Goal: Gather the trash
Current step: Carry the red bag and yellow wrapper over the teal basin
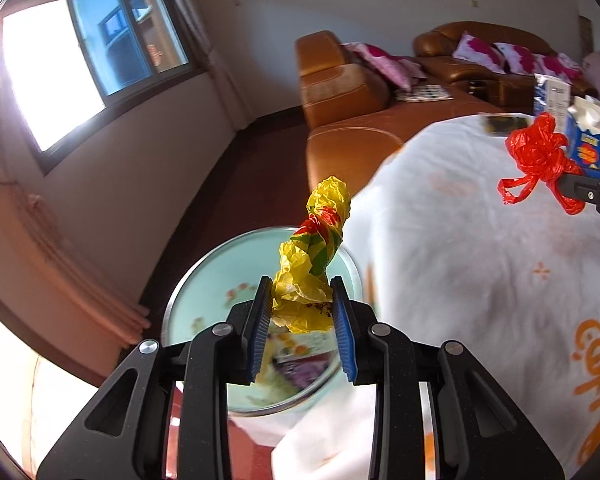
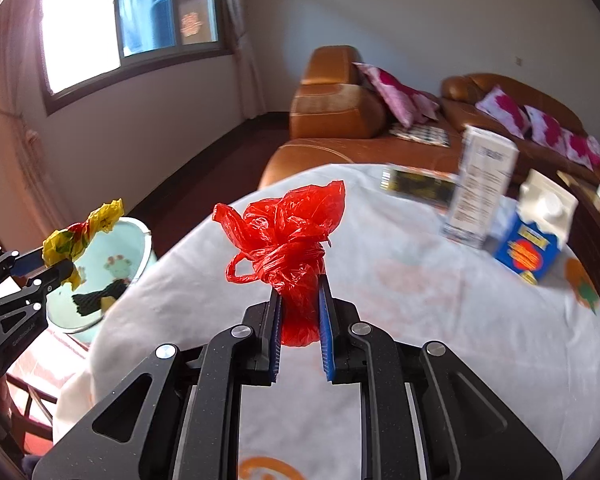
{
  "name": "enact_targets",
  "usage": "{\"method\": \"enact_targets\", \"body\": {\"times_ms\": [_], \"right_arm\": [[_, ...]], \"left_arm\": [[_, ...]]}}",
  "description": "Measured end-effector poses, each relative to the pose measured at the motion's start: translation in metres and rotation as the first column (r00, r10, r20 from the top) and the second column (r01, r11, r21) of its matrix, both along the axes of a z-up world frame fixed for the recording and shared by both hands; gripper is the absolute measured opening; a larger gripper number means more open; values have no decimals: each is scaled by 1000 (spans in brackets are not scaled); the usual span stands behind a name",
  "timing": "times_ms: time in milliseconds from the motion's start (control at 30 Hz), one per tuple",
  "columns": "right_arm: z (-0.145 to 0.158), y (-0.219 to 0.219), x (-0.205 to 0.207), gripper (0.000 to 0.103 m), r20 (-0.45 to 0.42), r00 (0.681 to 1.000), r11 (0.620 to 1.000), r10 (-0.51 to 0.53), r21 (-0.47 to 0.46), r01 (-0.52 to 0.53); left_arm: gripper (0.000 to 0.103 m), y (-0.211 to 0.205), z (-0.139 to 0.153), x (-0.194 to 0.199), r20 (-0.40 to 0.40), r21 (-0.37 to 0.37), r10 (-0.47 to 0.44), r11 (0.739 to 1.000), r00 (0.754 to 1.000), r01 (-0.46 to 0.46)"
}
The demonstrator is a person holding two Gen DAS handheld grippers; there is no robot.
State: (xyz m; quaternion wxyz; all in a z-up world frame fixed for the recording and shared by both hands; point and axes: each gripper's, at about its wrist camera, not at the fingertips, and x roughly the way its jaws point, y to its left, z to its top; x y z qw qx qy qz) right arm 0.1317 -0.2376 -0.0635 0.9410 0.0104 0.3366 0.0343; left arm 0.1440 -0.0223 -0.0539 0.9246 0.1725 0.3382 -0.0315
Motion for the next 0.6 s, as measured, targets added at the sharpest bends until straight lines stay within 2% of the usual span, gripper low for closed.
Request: {"method": "enact_targets", "body": {"times_ms": [267, 600], "right_arm": [[1, 36, 17, 17, 0, 998, 997, 64, -31, -64], [1, 67, 31, 17, 0, 994, 992, 114, -55, -114]], "left_arm": [[30, 33, 3, 5, 15, 6, 71, 997, 997, -71], [30, 53, 4, 4, 14, 5, 111, 994, 994, -111]]}}
